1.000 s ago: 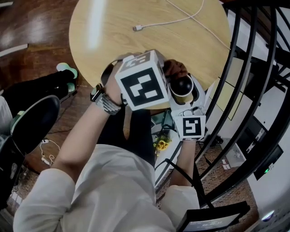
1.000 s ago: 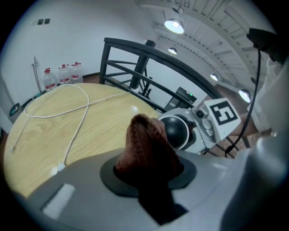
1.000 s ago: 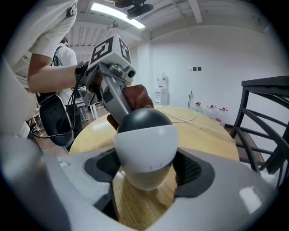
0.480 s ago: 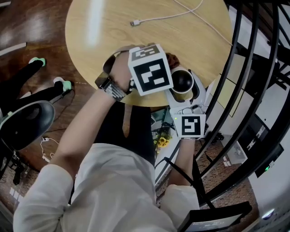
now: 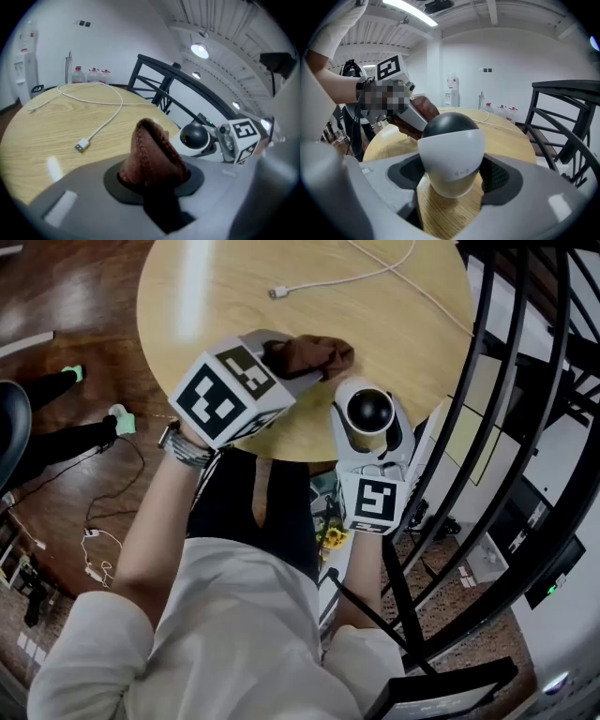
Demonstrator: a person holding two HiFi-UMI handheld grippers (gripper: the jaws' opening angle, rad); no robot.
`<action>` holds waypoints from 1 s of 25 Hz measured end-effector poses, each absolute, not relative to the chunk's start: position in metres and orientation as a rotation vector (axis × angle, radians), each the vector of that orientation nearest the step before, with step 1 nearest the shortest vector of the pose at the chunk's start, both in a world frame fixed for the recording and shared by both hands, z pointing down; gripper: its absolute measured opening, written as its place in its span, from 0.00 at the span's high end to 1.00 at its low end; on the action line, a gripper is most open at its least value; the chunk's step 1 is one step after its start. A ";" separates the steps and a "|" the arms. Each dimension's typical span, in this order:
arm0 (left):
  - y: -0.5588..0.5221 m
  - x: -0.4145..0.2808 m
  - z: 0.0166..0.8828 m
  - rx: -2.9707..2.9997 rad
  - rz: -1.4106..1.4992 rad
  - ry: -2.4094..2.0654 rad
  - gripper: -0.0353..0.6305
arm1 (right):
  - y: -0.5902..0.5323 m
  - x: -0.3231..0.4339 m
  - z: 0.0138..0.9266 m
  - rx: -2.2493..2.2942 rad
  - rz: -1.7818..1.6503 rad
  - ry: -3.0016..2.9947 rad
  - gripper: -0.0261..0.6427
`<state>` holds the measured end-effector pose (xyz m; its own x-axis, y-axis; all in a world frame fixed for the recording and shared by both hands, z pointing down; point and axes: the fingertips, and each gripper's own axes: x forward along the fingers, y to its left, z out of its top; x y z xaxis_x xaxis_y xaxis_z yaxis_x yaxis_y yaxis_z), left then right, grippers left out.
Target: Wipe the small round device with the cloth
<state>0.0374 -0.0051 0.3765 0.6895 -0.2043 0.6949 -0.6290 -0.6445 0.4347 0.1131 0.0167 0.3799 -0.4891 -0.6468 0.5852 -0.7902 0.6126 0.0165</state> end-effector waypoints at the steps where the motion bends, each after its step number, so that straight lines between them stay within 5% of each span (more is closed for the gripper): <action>1: -0.006 0.033 0.370 2.219 0.760 -0.641 0.76 | 0.017 0.115 0.380 1.161 0.354 -2.272 0.43; 10: -0.007 0.057 0.300 2.227 0.238 -0.545 0.76 | 0.023 0.117 0.370 1.060 0.237 -2.346 0.42; 17: 0.018 0.098 0.320 2.184 0.263 -0.507 0.76 | 0.024 0.106 0.381 0.600 0.051 -2.426 0.41; 25: 0.012 0.097 0.324 2.231 0.344 -0.523 0.76 | 0.021 0.101 0.378 0.650 0.079 -2.448 0.41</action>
<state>0.0973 0.0124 0.3242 0.8774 -0.2562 0.4057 -0.4741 -0.5937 0.6502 0.1011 0.0210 0.3776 -0.7016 -0.4332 0.5658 -0.4688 0.8786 0.0913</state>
